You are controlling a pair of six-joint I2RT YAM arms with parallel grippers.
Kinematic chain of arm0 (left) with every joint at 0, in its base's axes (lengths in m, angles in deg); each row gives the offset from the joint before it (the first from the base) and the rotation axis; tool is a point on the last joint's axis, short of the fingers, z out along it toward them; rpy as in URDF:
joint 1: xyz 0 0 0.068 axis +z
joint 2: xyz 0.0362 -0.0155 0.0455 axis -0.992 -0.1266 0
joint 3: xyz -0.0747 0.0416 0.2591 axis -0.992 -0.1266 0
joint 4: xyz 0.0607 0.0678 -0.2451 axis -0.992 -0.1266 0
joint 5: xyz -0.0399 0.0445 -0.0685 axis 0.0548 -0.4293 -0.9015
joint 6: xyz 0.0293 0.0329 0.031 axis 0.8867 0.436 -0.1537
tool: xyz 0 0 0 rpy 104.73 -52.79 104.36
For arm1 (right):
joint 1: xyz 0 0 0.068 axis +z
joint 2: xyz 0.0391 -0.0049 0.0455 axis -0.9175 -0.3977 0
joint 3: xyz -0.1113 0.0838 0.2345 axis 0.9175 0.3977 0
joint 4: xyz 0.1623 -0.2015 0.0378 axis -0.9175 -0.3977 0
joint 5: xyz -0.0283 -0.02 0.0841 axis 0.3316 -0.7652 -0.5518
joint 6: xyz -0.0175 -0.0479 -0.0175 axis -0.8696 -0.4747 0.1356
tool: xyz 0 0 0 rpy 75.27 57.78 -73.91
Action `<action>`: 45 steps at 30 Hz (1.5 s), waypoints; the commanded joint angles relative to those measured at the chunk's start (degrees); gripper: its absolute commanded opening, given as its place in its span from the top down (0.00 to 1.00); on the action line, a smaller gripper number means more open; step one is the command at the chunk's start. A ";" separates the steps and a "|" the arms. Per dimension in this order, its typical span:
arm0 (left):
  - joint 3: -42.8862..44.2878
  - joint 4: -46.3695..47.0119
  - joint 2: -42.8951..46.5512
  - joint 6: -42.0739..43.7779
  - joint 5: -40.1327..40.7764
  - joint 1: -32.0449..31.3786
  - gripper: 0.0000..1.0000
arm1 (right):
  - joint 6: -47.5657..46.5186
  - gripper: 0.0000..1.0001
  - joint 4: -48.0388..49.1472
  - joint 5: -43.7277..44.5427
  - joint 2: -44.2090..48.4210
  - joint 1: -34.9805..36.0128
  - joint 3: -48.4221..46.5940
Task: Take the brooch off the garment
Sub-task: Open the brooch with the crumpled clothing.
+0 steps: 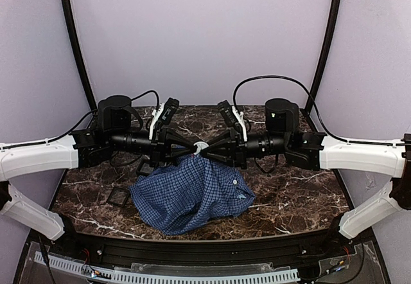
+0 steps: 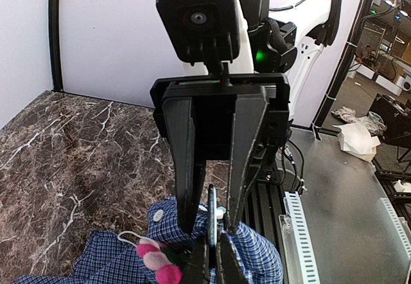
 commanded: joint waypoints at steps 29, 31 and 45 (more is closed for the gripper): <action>-0.36 1.82 0.98 0.26 -3.04 0.04 0.99 | 4.47 0.97 1.37 4.92 -3.40 -2.01 -2.01; -0.26 1.89 0.87 0.26 -3.59 0.04 0.99 | 5.19 1.00 -0.02 6.71 -4.79 -2.18 -3.17; 1.43 -1.37 -0.57 2.23 -5.14 -1.34 0.99 | 13.02 0.99 3.03 6.65 -12.86 -6.84 -7.35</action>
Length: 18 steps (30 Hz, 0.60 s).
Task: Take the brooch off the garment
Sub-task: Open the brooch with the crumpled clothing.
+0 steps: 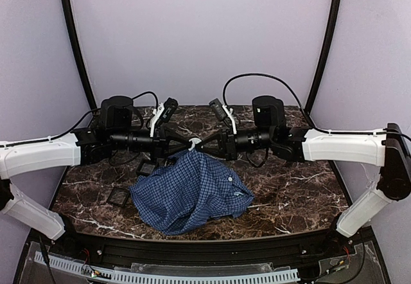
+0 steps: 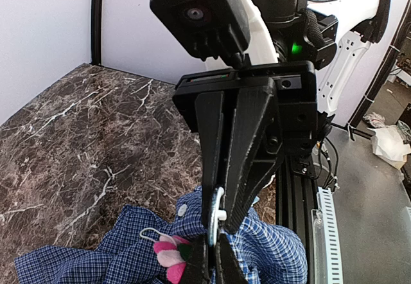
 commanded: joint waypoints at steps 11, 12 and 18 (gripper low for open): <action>2.89 -0.30 -0.75 4.55 -10.44 -5.25 0.99 | 0.35 0.90 -0.30 3.66 -8.19 -4.60 -7.07; 2.98 -0.39 -0.95 4.58 -10.28 -5.26 0.99 | -0.20 0.88 -0.36 3.04 -8.12 -4.59 -7.11; 3.20 -0.49 -1.14 4.50 -8.95 -5.26 0.99 | -3.11 0.81 -0.87 0.67 -6.42 -4.59 -6.10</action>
